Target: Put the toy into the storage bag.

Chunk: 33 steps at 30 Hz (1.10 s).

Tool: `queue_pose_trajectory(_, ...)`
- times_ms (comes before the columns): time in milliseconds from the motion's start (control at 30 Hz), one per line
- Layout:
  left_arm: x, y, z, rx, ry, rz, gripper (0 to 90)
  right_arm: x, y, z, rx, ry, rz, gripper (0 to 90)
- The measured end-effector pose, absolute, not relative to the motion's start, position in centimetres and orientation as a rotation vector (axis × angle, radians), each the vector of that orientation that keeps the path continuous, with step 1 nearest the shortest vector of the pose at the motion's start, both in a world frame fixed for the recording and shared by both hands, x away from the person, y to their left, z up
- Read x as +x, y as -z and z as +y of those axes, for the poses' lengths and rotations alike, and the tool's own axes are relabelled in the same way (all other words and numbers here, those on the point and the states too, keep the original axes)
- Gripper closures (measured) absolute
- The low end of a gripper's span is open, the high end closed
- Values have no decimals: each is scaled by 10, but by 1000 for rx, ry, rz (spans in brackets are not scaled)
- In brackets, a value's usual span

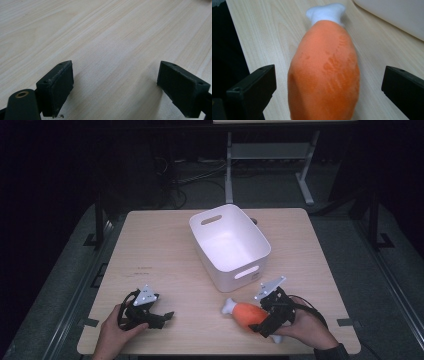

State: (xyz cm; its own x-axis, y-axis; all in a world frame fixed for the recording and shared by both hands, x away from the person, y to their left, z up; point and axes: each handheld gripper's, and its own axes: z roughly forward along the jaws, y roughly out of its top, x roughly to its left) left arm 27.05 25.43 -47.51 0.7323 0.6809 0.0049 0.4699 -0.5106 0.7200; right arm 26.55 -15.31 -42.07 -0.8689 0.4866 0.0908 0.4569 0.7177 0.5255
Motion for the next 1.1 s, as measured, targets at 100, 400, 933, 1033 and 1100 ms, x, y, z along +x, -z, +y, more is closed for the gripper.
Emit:
queue_pose_trajectory(100, 270, 475, 254, 2205, -374, 865, 128, 265, 424, -149, 769, -839, 2875, 0)
queue_pose_trajectory(400, 270, 475, 254, 2204, -371, 867, 127, 265, 435, -140, 743, -781, 2907, 0)
queue_pose_trajectory(933, 271, 475, 254, 2206, -374, 864, 128, 266, 451, -132, 717, -699, 2931, 63)
queue_pose_trajectory(1033, 271, 475, 254, 2206, -374, 864, 128, 267, 451, -133, 730, -691, 2927, 127)
queue_pose_trajectory(1100, 271, 475, 254, 2206, -374, 864, 127, 266, 451, -134, 737, -696, 2920, 152)
